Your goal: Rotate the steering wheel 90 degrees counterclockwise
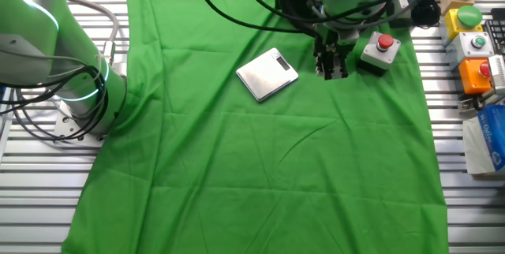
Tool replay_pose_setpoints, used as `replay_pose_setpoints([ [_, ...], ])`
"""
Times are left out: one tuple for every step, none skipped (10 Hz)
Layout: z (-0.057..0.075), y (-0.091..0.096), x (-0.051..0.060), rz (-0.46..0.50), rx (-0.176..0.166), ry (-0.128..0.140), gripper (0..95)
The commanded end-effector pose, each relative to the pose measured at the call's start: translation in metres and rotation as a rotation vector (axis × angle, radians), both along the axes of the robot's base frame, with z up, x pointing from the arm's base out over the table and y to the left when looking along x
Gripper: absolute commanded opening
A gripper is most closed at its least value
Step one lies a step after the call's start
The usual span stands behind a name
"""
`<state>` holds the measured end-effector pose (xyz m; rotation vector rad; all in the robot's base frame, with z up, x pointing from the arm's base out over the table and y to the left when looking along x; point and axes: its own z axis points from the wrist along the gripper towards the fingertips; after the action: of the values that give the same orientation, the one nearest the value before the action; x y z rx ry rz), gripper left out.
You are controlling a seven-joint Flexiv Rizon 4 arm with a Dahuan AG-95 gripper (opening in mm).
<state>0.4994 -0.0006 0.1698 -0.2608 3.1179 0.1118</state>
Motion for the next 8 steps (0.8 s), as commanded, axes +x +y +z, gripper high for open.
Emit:
replay_pose_setpoints([
  [0.0002, 0.0006, 0.0006, 0.084, 0.158, 0.006, 0.0],
  [0.0002, 0.0006, 0.0006, 0.098, 0.233, 0.007, 0.0],
  [0.0002, 0.0006, 0.0006, 0.103, 0.275, 0.006, 0.0],
  [0.0002, 0.0006, 0.0006, 0.115, 0.319, 0.0, 0.0],
  [0.0002, 0.0006, 0.0006, 0.112, 0.356, -0.002, 0.0],
  [0.0002, 0.0006, 0.0006, 0.12, 0.382, -0.006, 0.0],
  [0.0002, 0.0006, 0.0006, 0.123, 0.4, -0.008, 0.0],
  [0.0002, 0.0006, 0.0006, 0.119, 0.406, -0.008, 0.0],
])
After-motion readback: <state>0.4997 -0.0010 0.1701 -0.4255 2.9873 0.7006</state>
